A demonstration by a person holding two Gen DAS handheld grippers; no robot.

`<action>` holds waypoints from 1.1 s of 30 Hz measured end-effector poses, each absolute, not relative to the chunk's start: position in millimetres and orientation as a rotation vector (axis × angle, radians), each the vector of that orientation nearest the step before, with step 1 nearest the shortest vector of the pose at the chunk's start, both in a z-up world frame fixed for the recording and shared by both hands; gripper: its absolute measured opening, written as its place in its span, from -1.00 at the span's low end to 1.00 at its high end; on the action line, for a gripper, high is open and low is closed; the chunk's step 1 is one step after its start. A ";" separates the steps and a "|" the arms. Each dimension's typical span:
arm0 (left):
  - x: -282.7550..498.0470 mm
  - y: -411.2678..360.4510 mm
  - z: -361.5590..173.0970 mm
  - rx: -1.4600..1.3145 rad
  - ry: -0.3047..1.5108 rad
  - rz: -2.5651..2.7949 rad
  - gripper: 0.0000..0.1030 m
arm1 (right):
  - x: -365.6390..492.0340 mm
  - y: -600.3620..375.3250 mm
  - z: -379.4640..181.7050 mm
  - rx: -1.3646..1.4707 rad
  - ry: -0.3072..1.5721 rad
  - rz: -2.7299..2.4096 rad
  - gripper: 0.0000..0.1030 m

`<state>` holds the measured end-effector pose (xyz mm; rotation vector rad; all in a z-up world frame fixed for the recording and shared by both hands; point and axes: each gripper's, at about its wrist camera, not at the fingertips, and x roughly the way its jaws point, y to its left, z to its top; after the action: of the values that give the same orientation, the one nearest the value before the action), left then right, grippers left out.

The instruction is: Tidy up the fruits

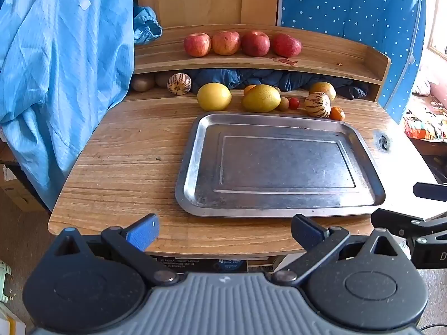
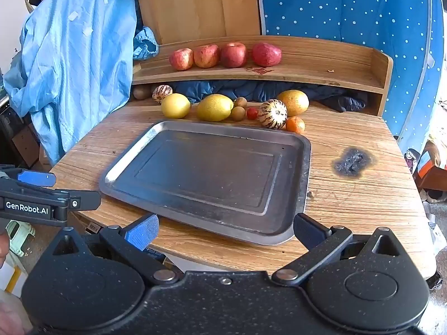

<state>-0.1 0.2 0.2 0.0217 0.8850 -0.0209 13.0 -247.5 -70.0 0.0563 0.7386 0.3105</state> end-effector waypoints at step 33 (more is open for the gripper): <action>-2.7 -2.1 -3.7 0.029 0.890 -0.027 0.99 | 12.4 -251.7 -68.6 0.072 0.741 0.303 0.99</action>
<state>-2.7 -2.1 -3.7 0.0288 0.8898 -0.0271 12.4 -251.7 -68.6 0.0724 0.7405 0.3028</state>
